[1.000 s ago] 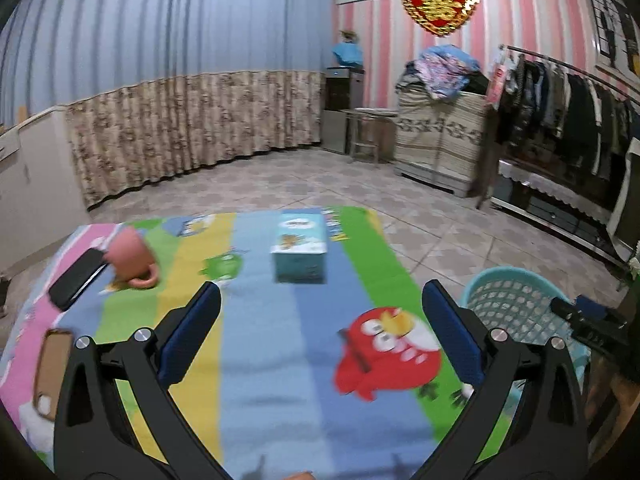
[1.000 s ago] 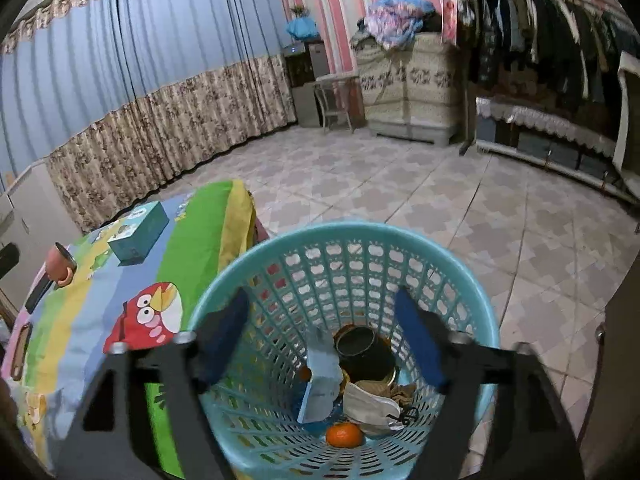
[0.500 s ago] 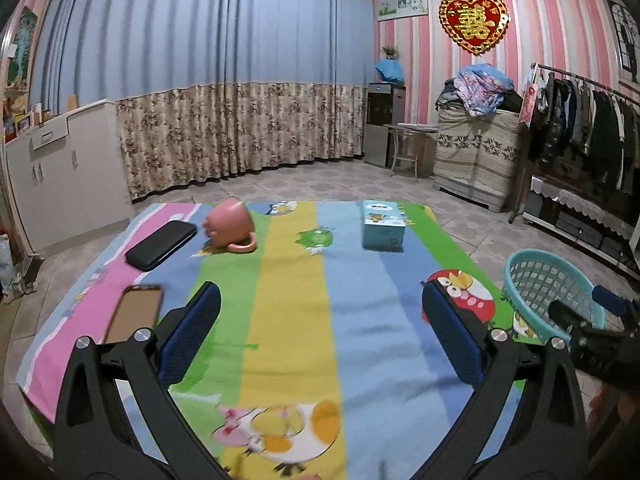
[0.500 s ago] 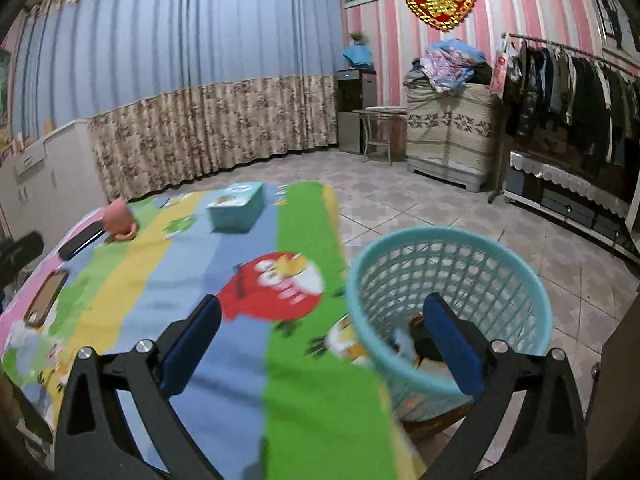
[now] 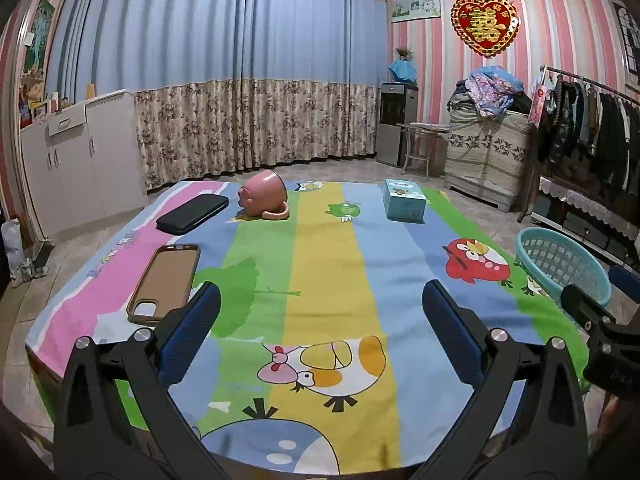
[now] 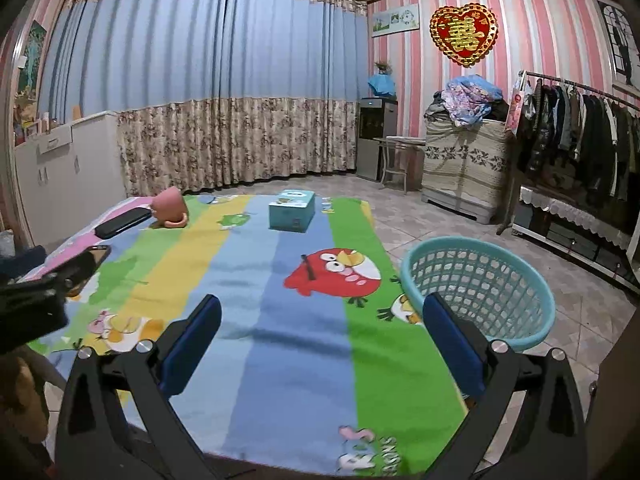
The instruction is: Collect trash
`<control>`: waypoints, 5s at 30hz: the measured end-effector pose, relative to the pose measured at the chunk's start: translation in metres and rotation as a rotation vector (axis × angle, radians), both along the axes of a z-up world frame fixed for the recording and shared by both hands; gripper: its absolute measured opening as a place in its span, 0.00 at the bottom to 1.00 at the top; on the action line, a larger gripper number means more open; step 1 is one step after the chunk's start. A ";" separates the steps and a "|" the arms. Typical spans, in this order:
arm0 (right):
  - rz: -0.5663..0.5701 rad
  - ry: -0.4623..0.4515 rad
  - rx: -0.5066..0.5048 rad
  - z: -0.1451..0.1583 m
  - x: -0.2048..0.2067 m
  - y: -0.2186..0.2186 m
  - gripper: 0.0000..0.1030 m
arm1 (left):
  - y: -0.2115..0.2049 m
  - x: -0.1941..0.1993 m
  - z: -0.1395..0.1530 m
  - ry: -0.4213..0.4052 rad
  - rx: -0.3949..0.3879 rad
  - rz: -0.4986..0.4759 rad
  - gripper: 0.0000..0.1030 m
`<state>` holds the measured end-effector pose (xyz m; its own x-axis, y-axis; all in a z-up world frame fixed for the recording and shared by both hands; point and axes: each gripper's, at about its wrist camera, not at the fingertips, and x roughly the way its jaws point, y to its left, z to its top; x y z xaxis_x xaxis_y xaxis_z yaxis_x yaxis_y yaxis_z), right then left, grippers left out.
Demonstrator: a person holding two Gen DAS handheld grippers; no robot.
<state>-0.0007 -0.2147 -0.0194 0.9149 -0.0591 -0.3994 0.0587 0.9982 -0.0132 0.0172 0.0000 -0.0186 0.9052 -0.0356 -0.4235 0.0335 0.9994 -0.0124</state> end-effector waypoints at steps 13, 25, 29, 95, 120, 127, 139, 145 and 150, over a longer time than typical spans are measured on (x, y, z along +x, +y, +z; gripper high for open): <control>-0.023 -0.003 0.036 -0.001 -0.003 0.001 0.96 | 0.002 -0.018 -0.001 -0.040 0.031 0.004 0.95; -0.040 -0.036 -0.010 0.003 -0.007 0.005 0.96 | 0.005 -0.021 0.003 -0.055 0.011 -0.006 0.95; -0.042 -0.037 -0.010 0.003 -0.007 0.005 0.96 | 0.006 -0.019 0.006 -0.055 0.007 -0.006 0.95; -0.070 -0.042 0.017 0.005 -0.006 0.001 0.96 | 0.001 -0.021 0.006 -0.059 0.019 -0.029 0.95; -0.069 -0.042 0.019 0.005 -0.006 0.003 0.96 | 0.002 -0.021 0.005 -0.063 0.021 -0.030 0.95; -0.070 -0.042 0.019 0.005 -0.006 0.002 0.96 | 0.001 -0.022 0.005 -0.064 0.023 -0.030 0.95; -0.071 -0.042 0.019 0.005 -0.006 0.002 0.96 | 0.001 -0.021 0.005 -0.064 0.024 -0.030 0.95; -0.070 -0.043 0.018 0.005 -0.005 0.002 0.96 | 0.001 -0.022 0.004 -0.067 0.028 -0.028 0.95; -0.070 -0.042 0.018 0.005 -0.005 0.002 0.96 | 0.002 -0.021 0.006 -0.068 0.028 -0.030 0.95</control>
<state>-0.0060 -0.2123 -0.0148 0.9246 -0.1167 -0.3626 0.1287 0.9916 0.0091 -0.0042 0.0017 -0.0131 0.9306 -0.0523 -0.3622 0.0637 0.9978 0.0193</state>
